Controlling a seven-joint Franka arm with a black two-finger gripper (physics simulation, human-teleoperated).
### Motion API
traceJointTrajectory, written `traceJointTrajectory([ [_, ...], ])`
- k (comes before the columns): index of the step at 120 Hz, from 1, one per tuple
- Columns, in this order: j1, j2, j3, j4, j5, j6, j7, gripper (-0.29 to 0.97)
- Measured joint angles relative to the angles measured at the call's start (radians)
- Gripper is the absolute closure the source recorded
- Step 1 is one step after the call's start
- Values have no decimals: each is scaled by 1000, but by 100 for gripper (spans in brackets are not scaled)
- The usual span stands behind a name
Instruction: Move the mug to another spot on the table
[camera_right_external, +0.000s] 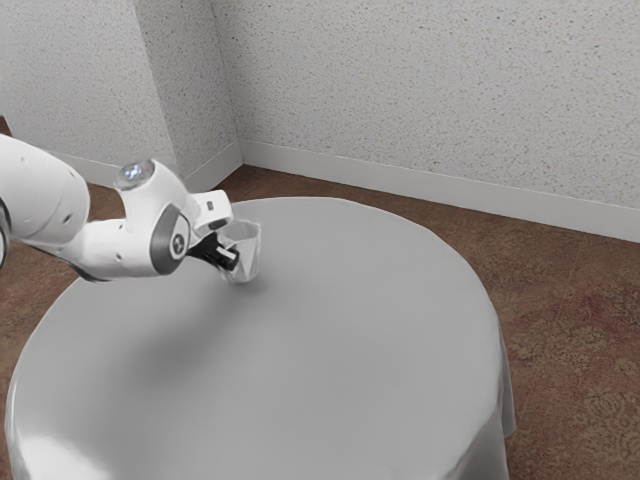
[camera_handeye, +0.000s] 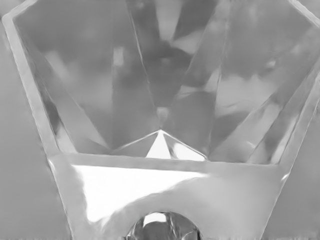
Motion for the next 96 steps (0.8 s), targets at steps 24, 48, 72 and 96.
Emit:
traceJointTrajectory([
  [24, -1, -112, -32, -155, -18, 89, 44, 67],
  [48, -2, -210, -79, -293, -39, 154, 80, 65],
  [72, -3, -278, -108, -395, -67, 193, 108, 63],
  [96, 1, -282, -136, -442, -95, 225, 129, 63],
])
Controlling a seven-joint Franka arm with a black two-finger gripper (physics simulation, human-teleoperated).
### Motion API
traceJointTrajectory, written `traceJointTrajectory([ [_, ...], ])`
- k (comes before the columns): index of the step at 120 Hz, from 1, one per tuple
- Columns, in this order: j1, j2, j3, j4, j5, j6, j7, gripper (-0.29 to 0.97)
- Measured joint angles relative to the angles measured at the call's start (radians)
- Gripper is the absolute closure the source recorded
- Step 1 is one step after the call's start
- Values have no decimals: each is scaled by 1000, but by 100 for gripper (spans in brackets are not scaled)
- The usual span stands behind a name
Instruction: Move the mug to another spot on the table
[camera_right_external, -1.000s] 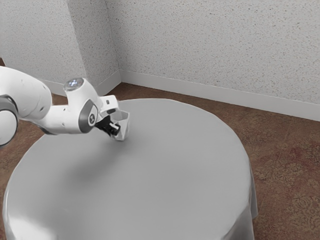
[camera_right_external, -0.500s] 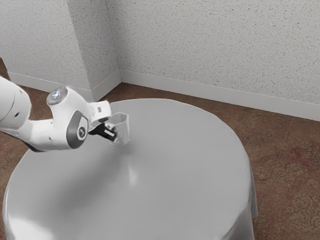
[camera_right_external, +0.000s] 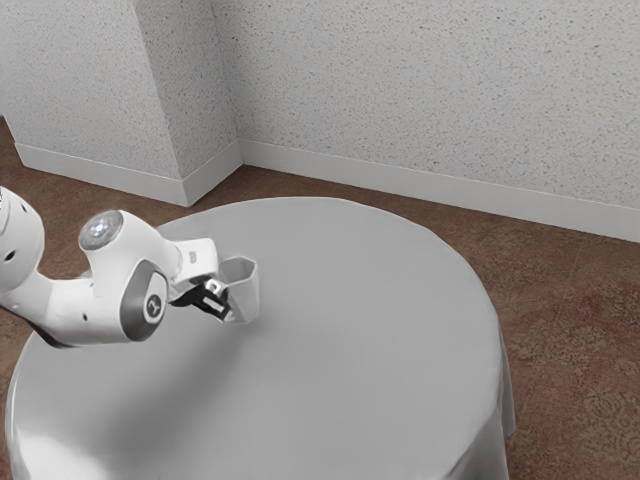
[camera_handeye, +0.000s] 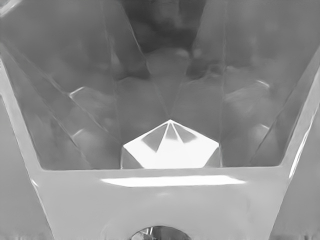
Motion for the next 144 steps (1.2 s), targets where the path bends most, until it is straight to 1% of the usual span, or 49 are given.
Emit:
traceJointTrajectory([
  [28, -2, 16, -7, -19, -19, 35, 21, 63],
  [57, -3, 17, -34, -22, -39, 48, 36, 63],
  [99, -2, 39, -59, -25, -54, 66, 50, 63],
  [144, 0, 65, -61, -11, -57, 79, 59, 63],
])
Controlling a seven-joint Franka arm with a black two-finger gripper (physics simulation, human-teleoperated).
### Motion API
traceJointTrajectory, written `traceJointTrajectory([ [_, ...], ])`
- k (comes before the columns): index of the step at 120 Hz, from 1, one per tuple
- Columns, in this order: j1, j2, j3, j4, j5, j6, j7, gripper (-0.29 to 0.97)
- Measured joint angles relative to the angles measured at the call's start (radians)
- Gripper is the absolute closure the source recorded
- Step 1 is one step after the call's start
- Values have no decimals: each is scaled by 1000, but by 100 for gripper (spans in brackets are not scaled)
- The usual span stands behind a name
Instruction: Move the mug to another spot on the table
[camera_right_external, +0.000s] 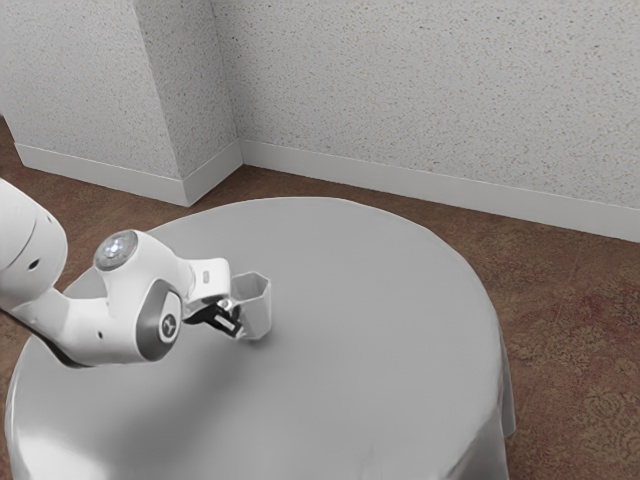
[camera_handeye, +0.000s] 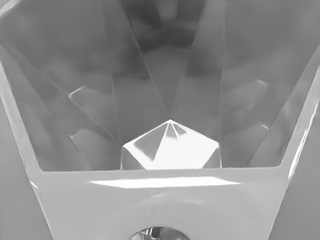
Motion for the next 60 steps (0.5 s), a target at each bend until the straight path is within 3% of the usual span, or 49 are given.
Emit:
traceJointTrajectory([
  [32, 0, 40, 0, 22, 1, 12, 6, 62],
  [47, 0, 44, 0, 21, 0, 12, 6, 36],
  [60, 0, 45, 0, 17, -2, 10, 5, 22],
])
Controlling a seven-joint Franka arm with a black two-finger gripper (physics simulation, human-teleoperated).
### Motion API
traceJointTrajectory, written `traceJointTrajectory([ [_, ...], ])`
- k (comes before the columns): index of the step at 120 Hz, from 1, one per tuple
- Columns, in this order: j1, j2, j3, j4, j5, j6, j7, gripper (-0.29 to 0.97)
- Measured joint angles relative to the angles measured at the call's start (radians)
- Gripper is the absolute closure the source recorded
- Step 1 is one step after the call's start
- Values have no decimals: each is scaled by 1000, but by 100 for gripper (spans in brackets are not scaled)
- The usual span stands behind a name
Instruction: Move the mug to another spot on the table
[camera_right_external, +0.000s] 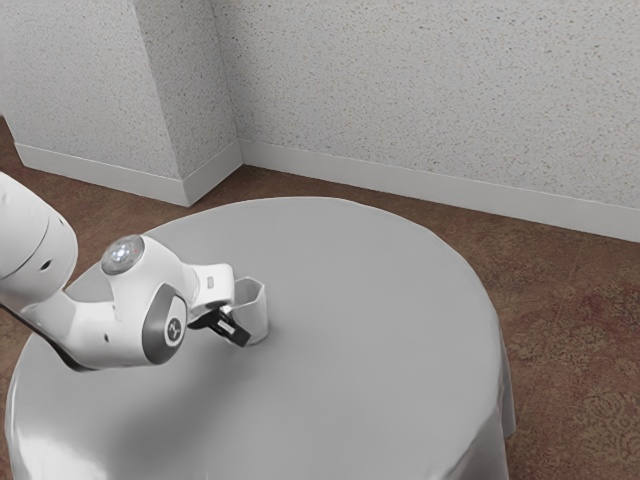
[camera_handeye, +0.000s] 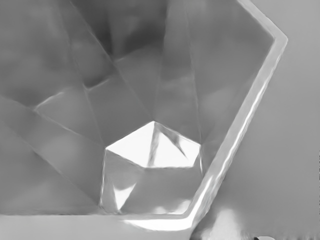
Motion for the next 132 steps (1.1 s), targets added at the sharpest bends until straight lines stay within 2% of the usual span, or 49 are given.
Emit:
traceJointTrajectory([
  [24, 0, -39, 22, -5, -3, -128, -2, 9],
  [44, -1, -125, 56, -4, 5, -370, -4, 4],
  [70, 9, -301, 68, 45, 176, -772, -69, 1],
  [83, 1, -371, 68, 103, 261, -922, -119, 1],
  [100, 4, -360, 69, 330, 306, -1103, -176, 0],
  [118, 4, -223, 75, 676, 347, -1292, -252, 0],
  [132, 8, -185, 76, 866, 387, -1425, -310, 0],
])
